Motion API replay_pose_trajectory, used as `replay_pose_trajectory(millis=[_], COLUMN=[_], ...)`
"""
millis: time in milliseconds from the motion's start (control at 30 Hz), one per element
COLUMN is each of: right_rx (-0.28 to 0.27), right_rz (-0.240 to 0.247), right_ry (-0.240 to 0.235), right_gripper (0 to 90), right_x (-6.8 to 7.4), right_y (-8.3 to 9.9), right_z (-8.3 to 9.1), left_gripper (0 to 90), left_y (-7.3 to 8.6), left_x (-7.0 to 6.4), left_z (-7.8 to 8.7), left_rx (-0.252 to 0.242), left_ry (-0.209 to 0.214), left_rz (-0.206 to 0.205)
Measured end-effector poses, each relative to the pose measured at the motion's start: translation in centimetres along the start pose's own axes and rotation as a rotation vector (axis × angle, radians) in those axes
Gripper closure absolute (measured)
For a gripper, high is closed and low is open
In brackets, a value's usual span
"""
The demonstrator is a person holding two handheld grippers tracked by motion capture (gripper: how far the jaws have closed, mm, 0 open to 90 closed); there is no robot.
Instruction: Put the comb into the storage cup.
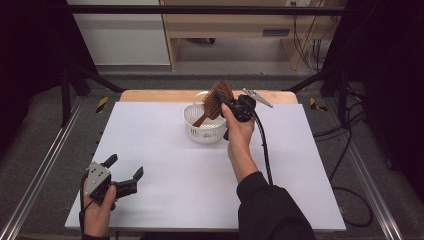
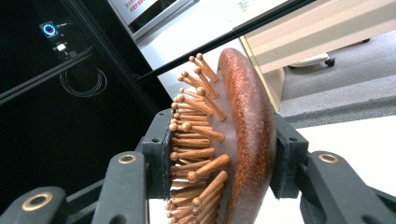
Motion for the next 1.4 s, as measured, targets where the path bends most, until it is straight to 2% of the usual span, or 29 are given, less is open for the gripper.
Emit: replay_pose_trajectory(millis=[1400], right_rx=[0.008], right_rz=[-0.020], right_ry=[-0.005], right_gripper=[51.1], right_x=[-0.3], right_y=[1.2], right_z=[-0.5], left_gripper=[2.1], left_y=[0.0], left_x=[-0.1], left_z=[0.0], left_rx=[0.003], left_ry=[0.007], left_rz=[-0.007])
Point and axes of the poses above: each handheld gripper's, and its own axes: z roughly backward along the jaws, y roughly out of its underside, x roughly to its left, the point moved 3 cm from there along -z, roughly forward along the jaws, and after that the axes turned 10 degrees about -y, right-handed, at the moved point
